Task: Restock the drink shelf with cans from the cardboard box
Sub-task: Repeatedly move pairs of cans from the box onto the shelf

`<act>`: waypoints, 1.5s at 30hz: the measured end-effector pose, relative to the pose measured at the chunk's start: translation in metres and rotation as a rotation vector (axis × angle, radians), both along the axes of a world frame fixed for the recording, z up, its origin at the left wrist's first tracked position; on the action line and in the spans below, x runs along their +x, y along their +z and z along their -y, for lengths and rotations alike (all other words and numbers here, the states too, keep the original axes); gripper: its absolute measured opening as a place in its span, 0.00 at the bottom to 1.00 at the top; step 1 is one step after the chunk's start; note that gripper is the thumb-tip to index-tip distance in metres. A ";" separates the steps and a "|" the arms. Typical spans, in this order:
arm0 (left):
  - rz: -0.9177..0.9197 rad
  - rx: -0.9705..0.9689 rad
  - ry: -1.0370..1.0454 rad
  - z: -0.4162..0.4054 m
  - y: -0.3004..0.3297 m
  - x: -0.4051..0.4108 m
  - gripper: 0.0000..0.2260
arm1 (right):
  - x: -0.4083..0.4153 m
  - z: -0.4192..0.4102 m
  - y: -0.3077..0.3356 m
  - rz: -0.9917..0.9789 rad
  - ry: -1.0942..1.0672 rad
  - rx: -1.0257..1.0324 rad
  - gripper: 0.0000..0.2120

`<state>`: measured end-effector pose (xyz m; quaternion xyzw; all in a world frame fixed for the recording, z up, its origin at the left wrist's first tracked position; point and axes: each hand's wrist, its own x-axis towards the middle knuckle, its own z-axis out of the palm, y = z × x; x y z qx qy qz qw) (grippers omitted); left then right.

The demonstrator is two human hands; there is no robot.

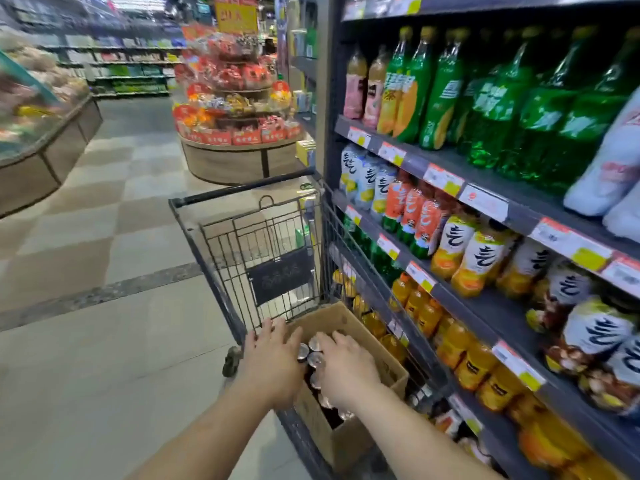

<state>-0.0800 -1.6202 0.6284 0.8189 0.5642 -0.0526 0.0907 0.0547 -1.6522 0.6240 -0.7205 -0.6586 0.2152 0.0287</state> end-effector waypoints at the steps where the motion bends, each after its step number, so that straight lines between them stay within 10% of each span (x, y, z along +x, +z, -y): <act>1: -0.001 -0.002 -0.040 -0.015 -0.006 0.011 0.27 | 0.012 -0.012 -0.005 -0.005 -0.044 -0.011 0.33; 27: 0.169 -0.357 -0.704 -0.254 -0.204 0.079 0.28 | 0.065 -0.144 -0.205 -0.103 -0.812 -0.130 0.26; 45: 0.370 -0.457 -0.548 -0.273 -0.280 0.064 0.40 | 0.054 -0.199 -0.376 -0.391 -0.888 -0.189 0.30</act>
